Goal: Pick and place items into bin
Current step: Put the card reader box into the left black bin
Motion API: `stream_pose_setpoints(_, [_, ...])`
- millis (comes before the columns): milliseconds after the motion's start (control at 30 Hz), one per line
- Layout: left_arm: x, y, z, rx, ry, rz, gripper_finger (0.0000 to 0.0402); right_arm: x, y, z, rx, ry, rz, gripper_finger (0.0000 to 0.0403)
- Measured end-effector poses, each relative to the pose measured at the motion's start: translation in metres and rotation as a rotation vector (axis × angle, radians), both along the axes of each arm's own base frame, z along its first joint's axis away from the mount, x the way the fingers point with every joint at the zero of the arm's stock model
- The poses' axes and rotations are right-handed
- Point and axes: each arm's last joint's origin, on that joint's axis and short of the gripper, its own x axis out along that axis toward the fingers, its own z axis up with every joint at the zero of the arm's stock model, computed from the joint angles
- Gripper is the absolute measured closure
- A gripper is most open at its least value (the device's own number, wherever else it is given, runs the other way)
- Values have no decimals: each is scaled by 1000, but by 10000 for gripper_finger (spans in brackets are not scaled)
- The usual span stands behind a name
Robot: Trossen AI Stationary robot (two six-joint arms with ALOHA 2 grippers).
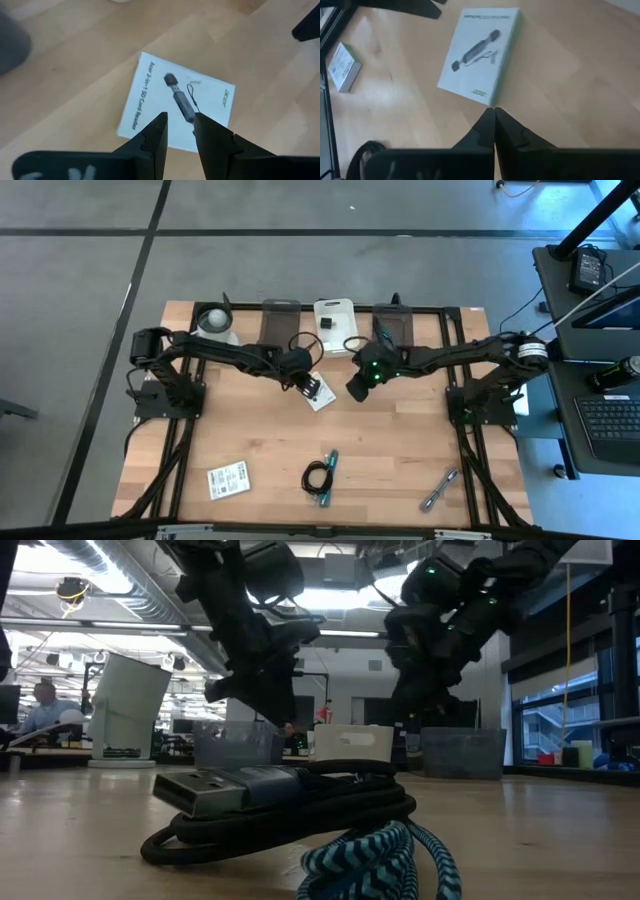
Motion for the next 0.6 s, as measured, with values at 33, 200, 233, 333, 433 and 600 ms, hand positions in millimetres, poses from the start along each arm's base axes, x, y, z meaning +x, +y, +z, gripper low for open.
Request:
stream_pose_setpoints(33, [0, -2, 0, 3, 2, -5, 311, 5, 1, 0, 2, 7, 6, 400])
stream_pose_setpoints(200, [-1, -17, -2, 22, 32, -39, 311, 29, 7, -2, -3, 138, 10, 401])
stream_pose_setpoints(233, [-1, -21, -2, 26, 40, -47, 311, 32, 7, -2, 0, 176, 0, 401])
stream_pose_setpoints(333, [-2, -34, -3, 46, 58, -60, 311, 42, 6, -6, 8, 253, -14, 401])
stream_pose_setpoints(433, [-2, -44, -2, 92, 55, -59, 311, 50, 4, -8, 7, 263, -16, 399])
stream_pose_setpoints(600, [-1, -57, -4, 129, 46, -67, 311, 49, -3, -16, 50, 296, -101, 378])
